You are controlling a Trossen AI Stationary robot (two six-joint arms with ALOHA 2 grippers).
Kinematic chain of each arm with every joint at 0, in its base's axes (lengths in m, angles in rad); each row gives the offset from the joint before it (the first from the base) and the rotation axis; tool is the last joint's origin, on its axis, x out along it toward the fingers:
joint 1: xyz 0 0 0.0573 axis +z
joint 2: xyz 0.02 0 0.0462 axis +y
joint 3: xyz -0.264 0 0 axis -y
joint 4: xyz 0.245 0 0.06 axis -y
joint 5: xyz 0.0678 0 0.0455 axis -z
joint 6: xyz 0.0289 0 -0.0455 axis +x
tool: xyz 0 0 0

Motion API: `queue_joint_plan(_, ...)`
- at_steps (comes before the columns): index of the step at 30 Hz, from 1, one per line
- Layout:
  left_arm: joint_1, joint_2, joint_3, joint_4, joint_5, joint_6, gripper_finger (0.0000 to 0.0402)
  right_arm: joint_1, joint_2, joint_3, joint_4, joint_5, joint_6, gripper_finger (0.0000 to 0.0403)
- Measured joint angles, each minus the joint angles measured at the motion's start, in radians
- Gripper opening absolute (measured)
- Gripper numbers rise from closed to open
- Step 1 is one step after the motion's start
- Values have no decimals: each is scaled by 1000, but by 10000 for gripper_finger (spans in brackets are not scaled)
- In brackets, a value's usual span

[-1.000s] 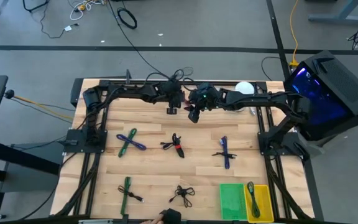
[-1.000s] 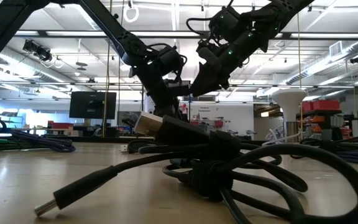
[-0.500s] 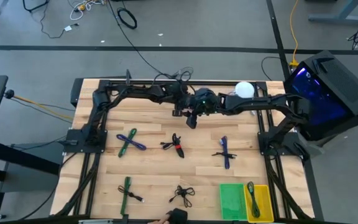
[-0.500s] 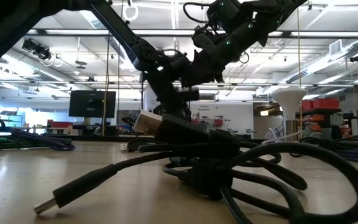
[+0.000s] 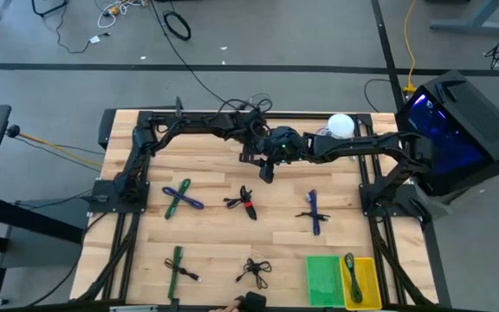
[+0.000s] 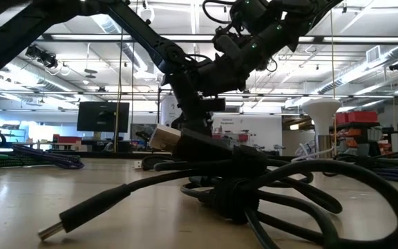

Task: Pick & Place USB Port
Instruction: Put the red and black charger cable into the yellow basket

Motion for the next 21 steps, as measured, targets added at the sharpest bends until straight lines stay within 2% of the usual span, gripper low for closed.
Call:
queue_joint_plan(7, -5, 0, 4, -39, 3, -77, 206, 0, 0, 0, 6, 0, 5, 168)
queue_joint_plan(21, -16, 0, 4, -12, 4, -273, 206, 2, 0, 0, 11, 0, 5, 168)
